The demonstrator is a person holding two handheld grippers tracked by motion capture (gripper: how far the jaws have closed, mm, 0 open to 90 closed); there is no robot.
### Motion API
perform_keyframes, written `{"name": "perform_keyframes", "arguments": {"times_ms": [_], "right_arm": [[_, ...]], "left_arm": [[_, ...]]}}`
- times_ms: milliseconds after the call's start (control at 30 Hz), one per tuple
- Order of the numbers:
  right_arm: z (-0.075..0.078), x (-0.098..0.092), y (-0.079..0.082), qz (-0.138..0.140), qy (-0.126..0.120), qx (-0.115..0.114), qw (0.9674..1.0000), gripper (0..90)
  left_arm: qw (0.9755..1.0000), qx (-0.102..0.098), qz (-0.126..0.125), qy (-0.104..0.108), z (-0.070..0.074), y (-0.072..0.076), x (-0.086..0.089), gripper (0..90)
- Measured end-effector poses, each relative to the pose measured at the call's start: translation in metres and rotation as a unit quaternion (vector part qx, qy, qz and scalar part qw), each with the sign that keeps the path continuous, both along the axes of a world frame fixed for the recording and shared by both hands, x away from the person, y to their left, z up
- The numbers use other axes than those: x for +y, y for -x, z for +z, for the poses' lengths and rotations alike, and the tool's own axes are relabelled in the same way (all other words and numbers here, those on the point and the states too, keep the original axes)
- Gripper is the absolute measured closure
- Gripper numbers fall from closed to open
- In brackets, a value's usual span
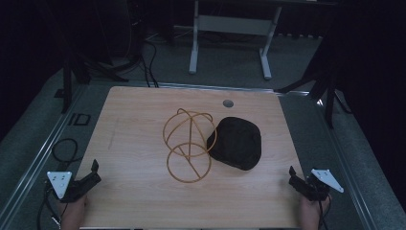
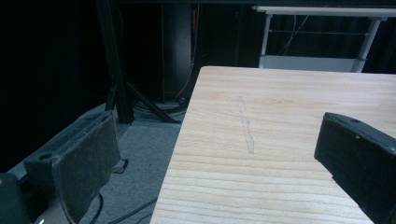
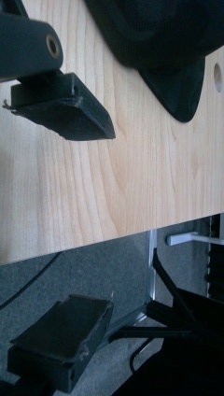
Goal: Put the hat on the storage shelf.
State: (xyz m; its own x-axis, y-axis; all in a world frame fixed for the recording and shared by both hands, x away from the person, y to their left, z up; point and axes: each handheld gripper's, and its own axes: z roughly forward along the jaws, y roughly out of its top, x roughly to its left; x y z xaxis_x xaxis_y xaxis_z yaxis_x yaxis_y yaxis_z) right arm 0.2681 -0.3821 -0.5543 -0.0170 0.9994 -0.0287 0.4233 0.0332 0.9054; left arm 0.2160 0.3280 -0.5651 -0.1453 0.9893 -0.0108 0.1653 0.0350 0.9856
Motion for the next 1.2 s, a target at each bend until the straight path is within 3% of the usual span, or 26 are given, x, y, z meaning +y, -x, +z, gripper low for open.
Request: {"name": "perform_keyframes", "arguments": {"times_ms": [333, 400, 567, 667, 933, 1000, 1100, 1200], "right_arm": [[0.000, 0.003, -0.004, 0.019, 0.004, 0.003, 0.9998, 14.2], [0.011, 0.009, -0.005, 0.045, -0.022, 0.002, 0.9988, 13.3], [0.031, 0.019, -0.003, 0.061, -0.032, -0.015, 0.9975, 13.3], [0.042, 0.029, -0.002, 0.081, -0.052, -0.017, 0.9953, 13.3], [0.065, 0.064, -0.008, 0.142, -0.053, -0.019, 0.9882, 11.9], [0.070, 0.070, -0.009, 0.158, -0.057, -0.032, 0.9852, 10.9], [0.076, 0.082, -0.013, 0.171, -0.034, -0.039, 0.9840, 10.9], [0.079, 0.095, -0.020, 0.186, -0.030, -0.028, 0.9816, 13.0]], "left_arm": [[1.0000, 0.001, 0.003, 0.002, 0.000, 0.000, 0.000, 0.6], [1.0000, 0.000, 0.003, 0.002, 0.000, 0.000, 0.000, 0.6], [1.0000, 0.000, 0.004, 0.003, 0.000, 0.000, 0.000, 0.6], [1.0000, 0.001, 0.005, 0.004, 0.000, 0.000, 0.001, 0.6], [1.0000, 0.000, 0.006, 0.005, 0.000, 0.000, 0.001, 0.6], [1.0000, -0.001, 0.006, 0.006, 0.000, 0.000, 0.001, 0.6], [1.0000, 0.000, 0.006, 0.005, 0.000, 0.000, 0.001, 0.6], [1.0000, 0.000, 0.006, 0.005, 0.000, 0.000, 0.001, 0.6]]}}
